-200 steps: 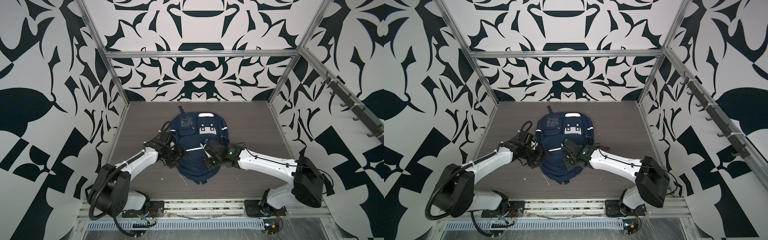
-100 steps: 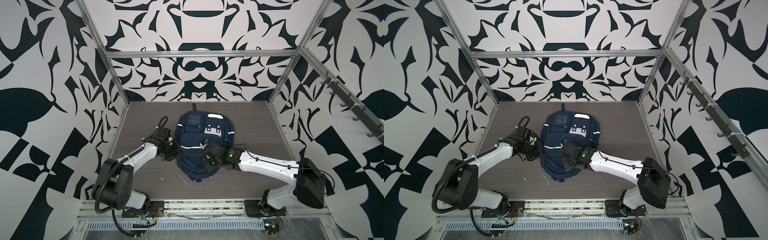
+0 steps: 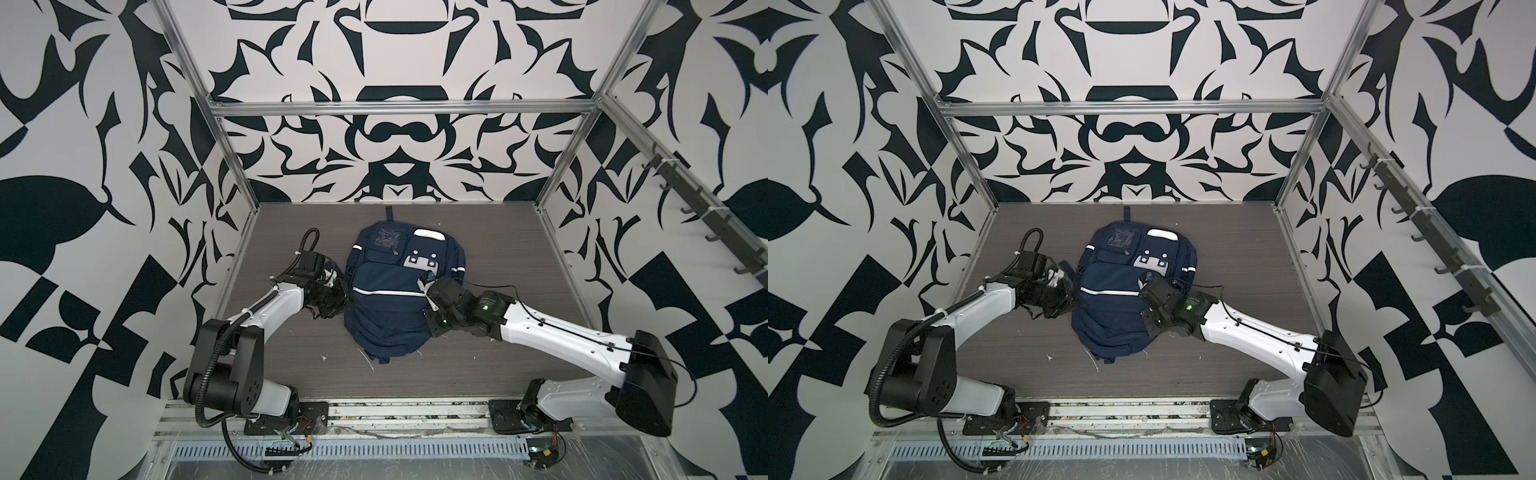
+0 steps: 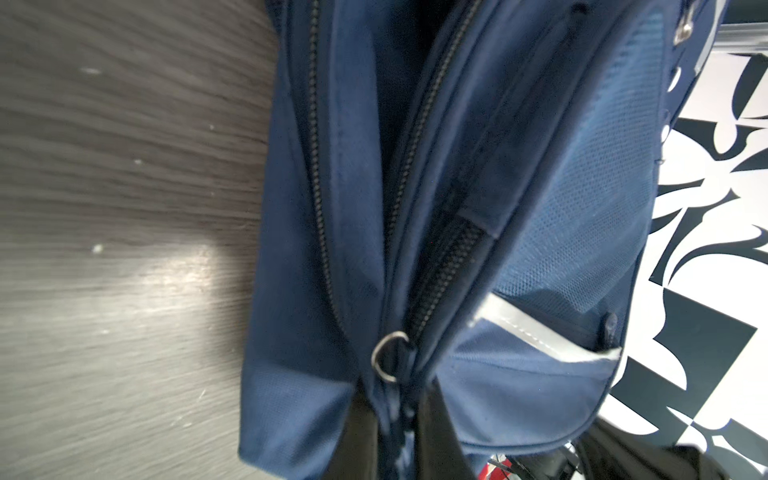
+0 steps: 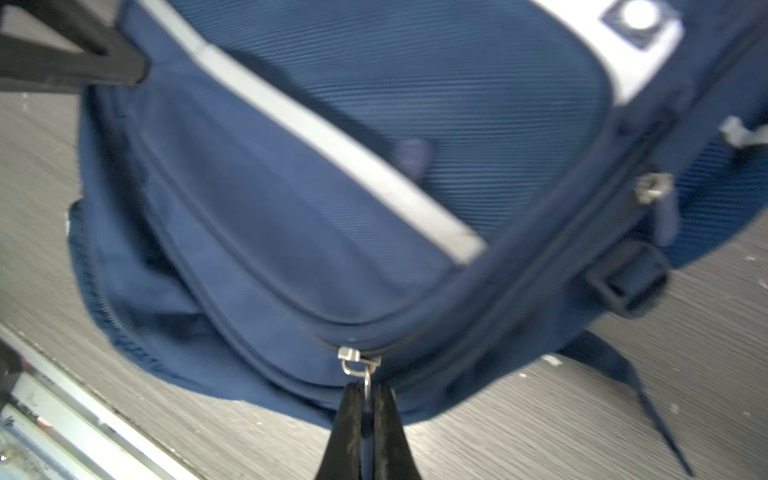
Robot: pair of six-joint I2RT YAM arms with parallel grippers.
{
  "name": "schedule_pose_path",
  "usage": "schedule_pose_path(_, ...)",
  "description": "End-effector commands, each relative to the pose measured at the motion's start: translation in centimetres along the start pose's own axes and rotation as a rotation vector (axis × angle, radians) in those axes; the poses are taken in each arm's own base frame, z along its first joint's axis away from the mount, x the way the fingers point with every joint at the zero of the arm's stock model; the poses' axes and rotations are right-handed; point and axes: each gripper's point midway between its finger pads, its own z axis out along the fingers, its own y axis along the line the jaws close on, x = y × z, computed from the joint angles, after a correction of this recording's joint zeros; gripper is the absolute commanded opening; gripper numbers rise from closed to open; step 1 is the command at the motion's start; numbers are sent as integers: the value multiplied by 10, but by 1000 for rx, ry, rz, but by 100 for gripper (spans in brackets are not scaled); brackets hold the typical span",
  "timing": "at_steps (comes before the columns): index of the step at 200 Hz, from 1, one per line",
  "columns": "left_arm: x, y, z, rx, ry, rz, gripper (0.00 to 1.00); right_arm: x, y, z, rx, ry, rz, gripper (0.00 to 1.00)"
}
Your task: Pack the student bag
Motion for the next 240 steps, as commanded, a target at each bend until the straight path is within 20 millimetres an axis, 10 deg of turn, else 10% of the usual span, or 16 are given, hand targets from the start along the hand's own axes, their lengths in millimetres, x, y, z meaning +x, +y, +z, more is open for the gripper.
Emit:
schedule_pose_path(1,-23,21,-5,-87,-82,26,0,11,-34,-14,79,35,6,0)
schedule_pose_path(39,-26,8,-14,-74,-97,86,1,-2,-27,-16,41,12,-25,0)
schedule_pose_path(77,-24,-16,-42,-63,-114,158,100,-8,-13,-14,-26,-27,4,0)
schedule_pose_path(112,14,-24,-66,-20,-65,168,99,-22,4,-10,-53,-37,-23,0)
schedule_pose_path(161,74,5,-52,10,13,37,99,-46,44,-9,-108,-62,-102,0)
schedule_pose_path(240,65,-18,-14,98,-21,2,100,-59,93,-5,-187,-83,-141,0)
